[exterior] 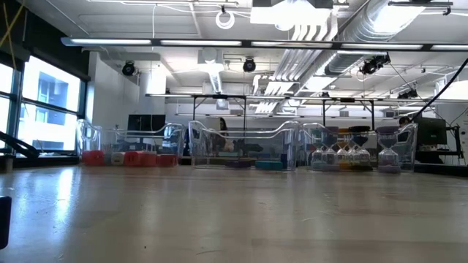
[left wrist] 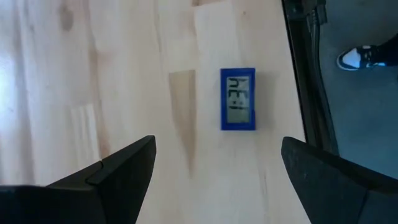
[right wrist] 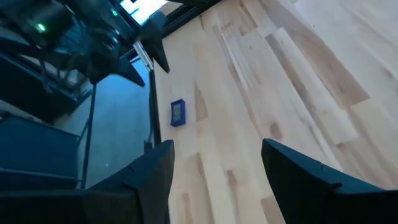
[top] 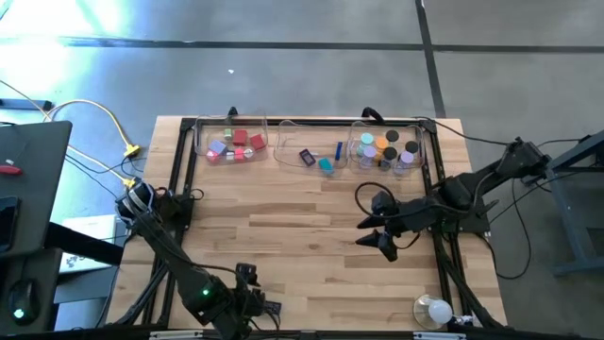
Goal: Pick & Place Office items
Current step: Put the blue digital clock into the middle transparent bin
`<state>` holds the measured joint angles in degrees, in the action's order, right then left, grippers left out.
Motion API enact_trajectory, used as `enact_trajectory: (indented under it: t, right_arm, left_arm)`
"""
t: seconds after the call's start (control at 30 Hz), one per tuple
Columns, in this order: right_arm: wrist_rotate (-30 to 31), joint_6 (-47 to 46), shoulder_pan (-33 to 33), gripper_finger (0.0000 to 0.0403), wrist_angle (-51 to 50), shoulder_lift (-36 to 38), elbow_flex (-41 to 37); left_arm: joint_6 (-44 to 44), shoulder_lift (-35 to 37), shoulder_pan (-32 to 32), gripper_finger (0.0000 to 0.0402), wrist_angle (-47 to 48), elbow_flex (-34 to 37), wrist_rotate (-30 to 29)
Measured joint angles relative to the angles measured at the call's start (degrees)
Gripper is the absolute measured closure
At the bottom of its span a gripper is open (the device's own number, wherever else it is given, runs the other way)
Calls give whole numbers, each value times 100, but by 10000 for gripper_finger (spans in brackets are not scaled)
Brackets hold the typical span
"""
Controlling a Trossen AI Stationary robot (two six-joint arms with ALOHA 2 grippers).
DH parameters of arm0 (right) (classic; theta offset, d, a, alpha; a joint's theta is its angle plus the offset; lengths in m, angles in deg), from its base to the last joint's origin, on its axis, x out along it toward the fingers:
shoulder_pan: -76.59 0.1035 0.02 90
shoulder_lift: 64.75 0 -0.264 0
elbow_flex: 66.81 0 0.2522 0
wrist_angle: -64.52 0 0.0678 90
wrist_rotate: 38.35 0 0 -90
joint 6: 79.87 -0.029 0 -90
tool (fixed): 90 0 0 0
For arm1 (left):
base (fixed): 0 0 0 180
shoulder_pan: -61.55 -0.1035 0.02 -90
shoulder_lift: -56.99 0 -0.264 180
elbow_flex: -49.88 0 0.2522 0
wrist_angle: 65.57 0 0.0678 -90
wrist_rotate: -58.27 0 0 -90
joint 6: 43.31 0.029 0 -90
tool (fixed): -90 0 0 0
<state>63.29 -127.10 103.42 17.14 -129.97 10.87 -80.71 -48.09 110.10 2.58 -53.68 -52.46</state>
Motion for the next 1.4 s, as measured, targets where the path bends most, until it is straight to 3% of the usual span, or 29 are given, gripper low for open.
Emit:
enact_trajectory:
  t: [0.47, 1.4]
  right_arm:
    - [-2, -270, 263, 171, 1343, -540, -2]
    - [343, -356, 507, 171, 1505, -636, -2]
  left_arm:
    - [197, -795, 26, 63, -845, 0, -61]
    - [18, -1104, -103, 63, -1237, 79, 20]
